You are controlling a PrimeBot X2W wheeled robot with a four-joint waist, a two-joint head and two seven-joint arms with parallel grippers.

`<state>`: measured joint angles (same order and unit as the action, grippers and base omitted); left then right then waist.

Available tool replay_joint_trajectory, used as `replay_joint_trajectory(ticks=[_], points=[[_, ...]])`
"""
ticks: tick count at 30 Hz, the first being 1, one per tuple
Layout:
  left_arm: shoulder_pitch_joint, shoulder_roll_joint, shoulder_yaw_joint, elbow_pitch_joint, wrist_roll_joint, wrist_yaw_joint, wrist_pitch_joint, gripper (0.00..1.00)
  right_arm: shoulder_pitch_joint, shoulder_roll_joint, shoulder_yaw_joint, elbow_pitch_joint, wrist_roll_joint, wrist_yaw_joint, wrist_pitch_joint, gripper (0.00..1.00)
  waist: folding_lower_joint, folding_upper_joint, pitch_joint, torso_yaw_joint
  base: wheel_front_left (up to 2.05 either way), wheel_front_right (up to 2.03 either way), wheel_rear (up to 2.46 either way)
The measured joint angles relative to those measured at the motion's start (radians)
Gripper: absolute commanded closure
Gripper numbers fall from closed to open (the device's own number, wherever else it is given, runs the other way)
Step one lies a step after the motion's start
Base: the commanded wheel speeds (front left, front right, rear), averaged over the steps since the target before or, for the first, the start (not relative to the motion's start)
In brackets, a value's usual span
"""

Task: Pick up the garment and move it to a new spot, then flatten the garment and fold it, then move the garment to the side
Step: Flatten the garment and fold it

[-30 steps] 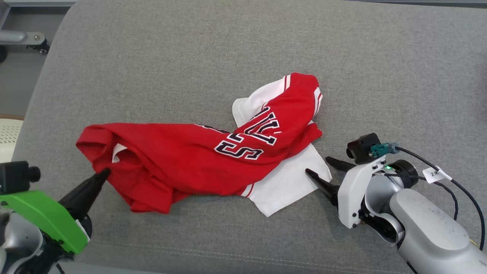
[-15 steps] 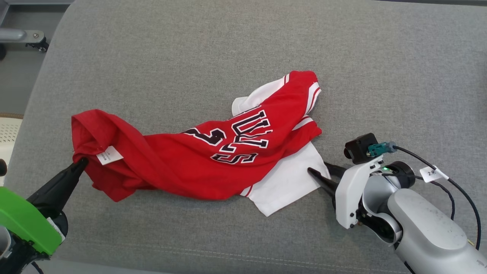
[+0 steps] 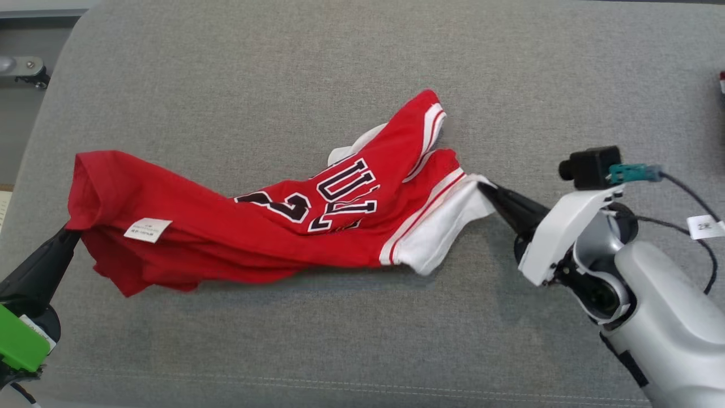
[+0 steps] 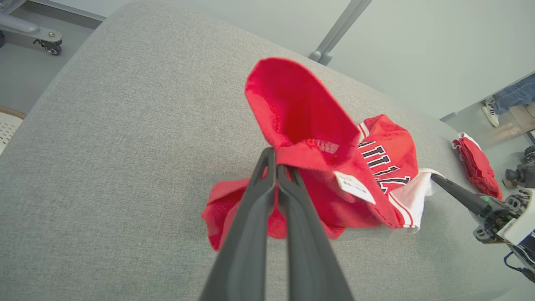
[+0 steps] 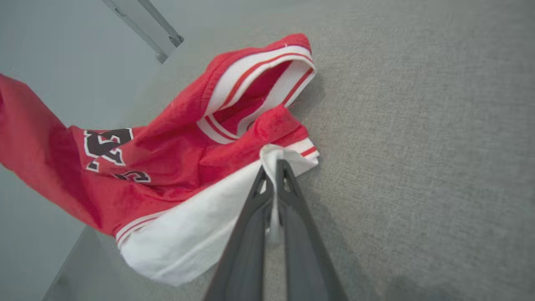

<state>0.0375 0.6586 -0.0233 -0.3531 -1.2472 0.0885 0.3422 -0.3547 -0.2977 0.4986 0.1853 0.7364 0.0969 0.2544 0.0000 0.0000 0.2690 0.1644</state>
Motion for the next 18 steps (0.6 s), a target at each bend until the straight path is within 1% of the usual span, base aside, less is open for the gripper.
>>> replay_joint_trajectory(ticks=[5,8,9,11,14,16,18], points=[[0.005,0.0,0.024,-0.014,-0.009,0.0,-0.01,1.0,-0.002,-0.018,-0.112,-0.067,0.116,0.0,-0.019,1.0,0.0,0.0,-0.007,-0.024,0.0,0.0,0.0],[0.005,-0.001,0.029,-0.02,-0.01,0.003,-0.01,1.0,-0.004,-0.038,-0.186,-0.112,0.155,-0.002,-0.036,1.0,0.0,0.0,-0.01,-0.04,0.0,0.0,0.0],[0.005,-0.002,0.027,-0.025,-0.013,0.003,-0.01,1.0,-0.005,-0.051,-0.211,-0.127,0.164,-0.004,-0.043,1.0,0.0,0.0,-0.011,-0.046,0.0,0.0,0.0],[0.005,-0.009,0.017,-0.045,-0.03,0.002,-0.014,1.0,-0.008,-0.077,-0.255,-0.156,0.175,-0.02,-0.051,1.0,0.0,0.0,-0.012,-0.058,0.0,0.0,0.0],[0.006,-0.033,-0.028,-0.072,-0.039,-0.014,-0.019,1.0,-0.01,-0.102,-0.311,-0.2,0.193,-0.037,-0.061,1.0,0.0,0.0,-0.011,-0.08,0.0,0.0,0.0],[0.006,-0.065,-0.068,-0.08,-0.04,-0.019,-0.028,1.0,-0.01,-0.114,-0.338,-0.22,0.2,-0.043,-0.062,1.0,0.0,0.0,-0.009,-0.095,0.0,0.0,0.0],[0.019,-0.098,-0.129,-0.086,-0.04,-0.034,-0.027,1.0,-0.005,-0.123,-0.359,-0.235,0.216,-0.056,-0.062,1.0,0.0,0.0,-0.006,-0.111,0.0,0.0,0.0]])
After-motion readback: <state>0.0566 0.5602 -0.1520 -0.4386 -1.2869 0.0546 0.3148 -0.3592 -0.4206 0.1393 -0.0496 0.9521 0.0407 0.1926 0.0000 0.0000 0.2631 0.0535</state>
